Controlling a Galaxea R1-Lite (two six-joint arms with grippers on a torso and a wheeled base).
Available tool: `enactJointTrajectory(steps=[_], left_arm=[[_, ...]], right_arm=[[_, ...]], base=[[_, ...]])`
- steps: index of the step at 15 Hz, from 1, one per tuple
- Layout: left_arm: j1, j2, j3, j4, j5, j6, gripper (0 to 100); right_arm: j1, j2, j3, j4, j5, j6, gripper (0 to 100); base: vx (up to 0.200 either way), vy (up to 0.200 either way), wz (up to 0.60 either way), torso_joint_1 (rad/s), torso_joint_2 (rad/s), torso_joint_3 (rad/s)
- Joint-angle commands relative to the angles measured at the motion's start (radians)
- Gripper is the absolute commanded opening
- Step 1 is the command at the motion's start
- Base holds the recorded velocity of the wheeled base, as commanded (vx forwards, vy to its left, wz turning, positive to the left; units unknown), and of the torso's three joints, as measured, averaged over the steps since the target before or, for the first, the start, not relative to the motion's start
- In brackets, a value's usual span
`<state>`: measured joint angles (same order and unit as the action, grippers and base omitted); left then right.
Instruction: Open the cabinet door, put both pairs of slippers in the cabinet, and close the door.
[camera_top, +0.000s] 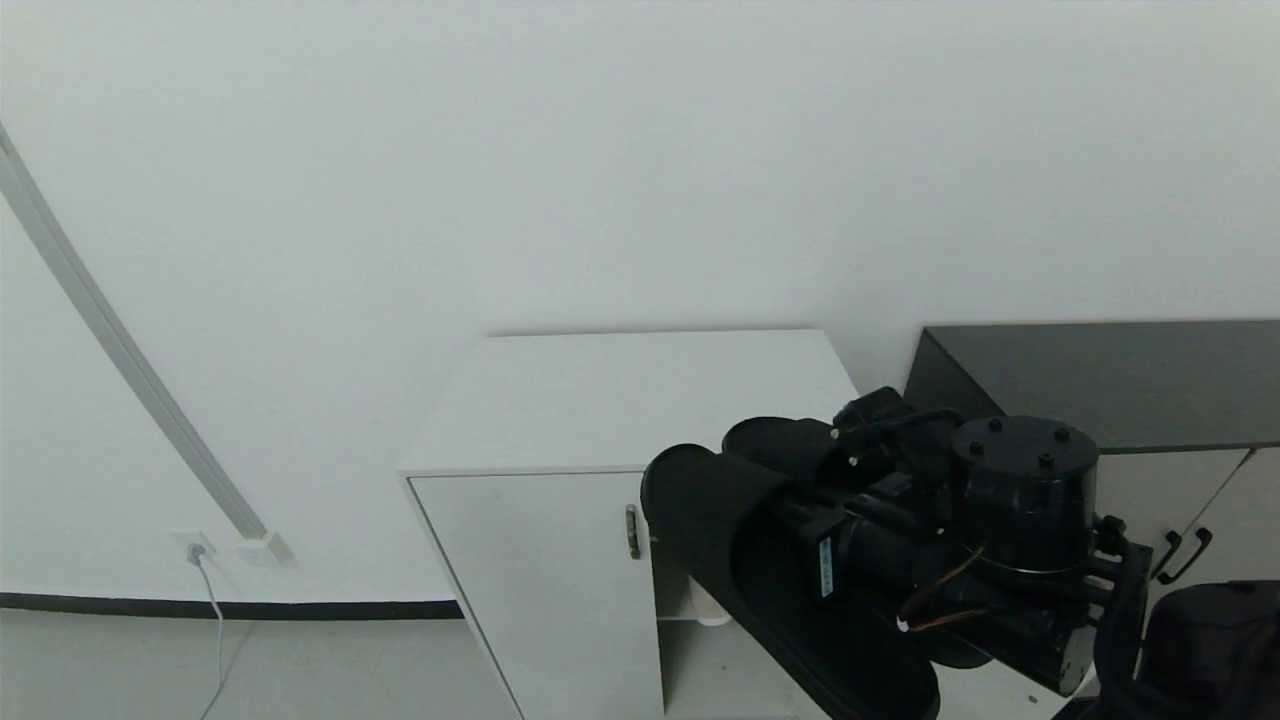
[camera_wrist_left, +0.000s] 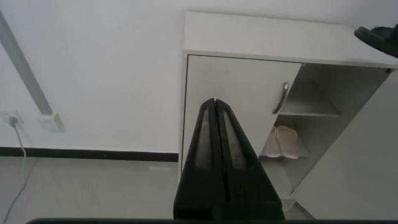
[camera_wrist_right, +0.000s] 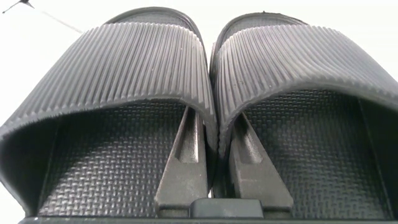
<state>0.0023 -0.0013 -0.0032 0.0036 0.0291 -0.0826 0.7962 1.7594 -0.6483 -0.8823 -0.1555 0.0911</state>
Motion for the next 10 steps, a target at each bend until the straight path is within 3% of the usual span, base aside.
enactJointTrajectory(steps=[1,10], left_arm=[[-0.001,0.001,0.0,-0.001,0.002,0.0,0],[-0.001,0.001,0.0,-0.001,0.002,0.0,0]], right_arm=[[0.001,0.0,0.009,0.002,0.001,-0.001,0],[-0.014,0.011,0.027,-0.001,0.001,-0.008,0]], base=[[0.0,0.0,0.0,0.0,0.0,0.0],[0.0,0.0,0.0,0.0,0.0,0.0]])
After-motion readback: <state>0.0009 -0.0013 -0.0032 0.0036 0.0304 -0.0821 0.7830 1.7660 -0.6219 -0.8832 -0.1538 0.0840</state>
